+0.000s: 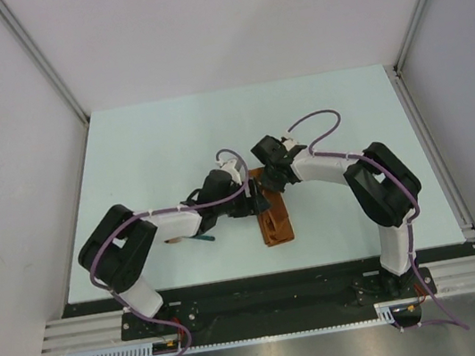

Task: Fold the napkin into a case and place the utensils inside
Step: Fold the 2/3-rectangle-folded napkin at the center of the board, then pick up the top corner of the smaller rectangle folded napkin from the center of the board.

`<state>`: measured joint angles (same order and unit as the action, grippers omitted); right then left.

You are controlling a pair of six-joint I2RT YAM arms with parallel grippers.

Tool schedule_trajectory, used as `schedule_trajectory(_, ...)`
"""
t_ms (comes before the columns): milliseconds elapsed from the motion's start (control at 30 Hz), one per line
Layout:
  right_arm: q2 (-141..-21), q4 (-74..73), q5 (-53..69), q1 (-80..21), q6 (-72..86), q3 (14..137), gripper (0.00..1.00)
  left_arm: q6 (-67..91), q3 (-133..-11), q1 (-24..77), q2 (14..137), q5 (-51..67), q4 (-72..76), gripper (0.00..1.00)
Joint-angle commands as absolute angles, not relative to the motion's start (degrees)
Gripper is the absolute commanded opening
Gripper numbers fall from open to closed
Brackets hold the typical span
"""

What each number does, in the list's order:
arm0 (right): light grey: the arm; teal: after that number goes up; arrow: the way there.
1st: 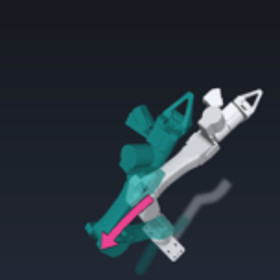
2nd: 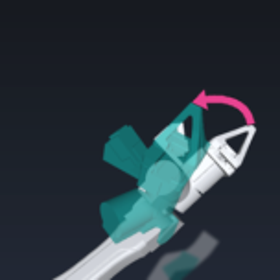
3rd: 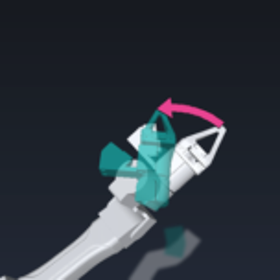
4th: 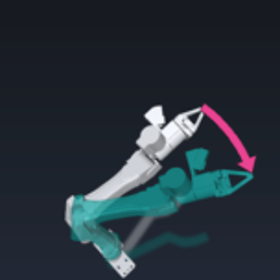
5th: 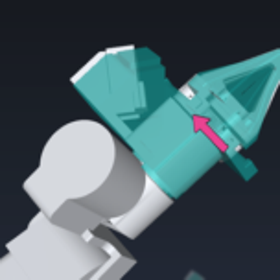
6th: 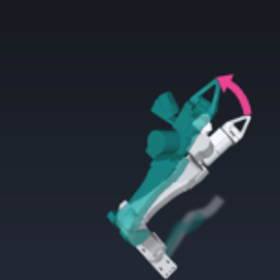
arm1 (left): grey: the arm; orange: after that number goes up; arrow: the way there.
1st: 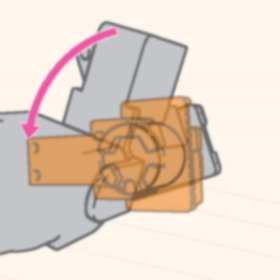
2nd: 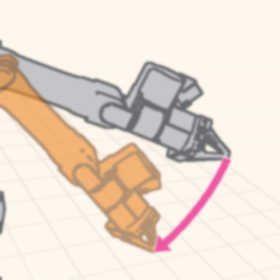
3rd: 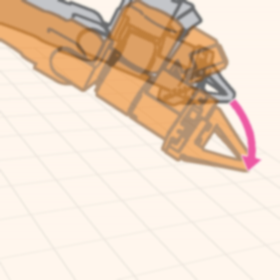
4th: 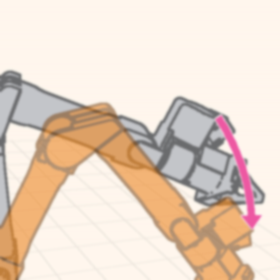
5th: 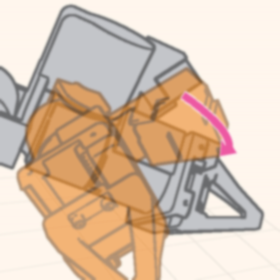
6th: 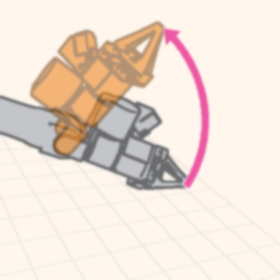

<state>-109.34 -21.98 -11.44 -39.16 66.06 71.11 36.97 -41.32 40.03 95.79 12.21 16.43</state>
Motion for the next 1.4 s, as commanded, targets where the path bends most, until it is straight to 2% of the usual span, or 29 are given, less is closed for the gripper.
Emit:
schedule_trajectory(0,-108.2,-20.1,-11.9,-39.3,69.3,71.1,0.01,35.5,-44.3,40.3,99.2,10.5,17.7,0.82)
schedule_trajectory(133,-107.2,-18.3,-11.3,-39.2,70.3,69.4,0.02,36.8,-46.3,40.3,102.0,9.7,15.6,0.77)
schedule_trajectory(233,-106.1,-15.3,-9.7,-38.4,69.8,67.3,0.03,37.8,-46.2,40.3,102.7,8.2,14.3,0.68)
schedule_trajectory(300,-105.6,-13.2,-8.3,-38.0,69.1,66.3,0.04,38.4,-45.9,40.2,102.8,7.3,13.4,0.53)
schedule_trajectory(333,-105.2,-12.5,-7.6,-37.6,68.4,66.0,0.04,38.2,-45.7,40.1,102.5,7.0,13.4,0.49)
schedule_trajectory(467,-104.9,-7.8,-3.5,-36.3,66.7,64.6,0.06,37.4,-46.1,40.1,102.5,4.5,10.6,0.41)
schedule_trajectory(533,-104.0,-6.0,-1.9,-36.0,65.9,63.6,0.09,37.4,-46.3,40.2,102.7,4.3,10.4,0.37)
schedule_trajectory(633,-103.0,-3.6,-0.5,-35.6,63.2,63.0,0.24,37.4,-46.4,40.0,103.7,4.2,10.1,0.31)
schedule_trajectory(667,-101.9,-3.5,-0.6,-35.4,61.1,63.0,0.34,37.4,-46.5,40.1,104.1,4.1,10.0,0.31)
schedule_trajectory(867,-95.6,-5.6,3.9,-33.4,53.5,62.7,0.52,37.4,-46.5,40.0,104.6,3.4,9.2,0.28)
schedule_trajectory(1000,-92.6,-11.0,6.3,-31.1,44.7,62.9,0.56,38.0,-46.6,40.0,104.9,3.9,9.5,0.27)
schedule_trajectory(1200,-91.1,-9.8,11.6,-25.7,34.5,59.4,0.60,38.3,-46.2,40.0,105.2,4.7,10.2,0.25)
schedule_trajectory(1367,-96.4,-1.9,20.5,-23.8,33.6,57.8,0.67,38.5,-46.7,40.0,105.3,5.2,10.2,0.25)
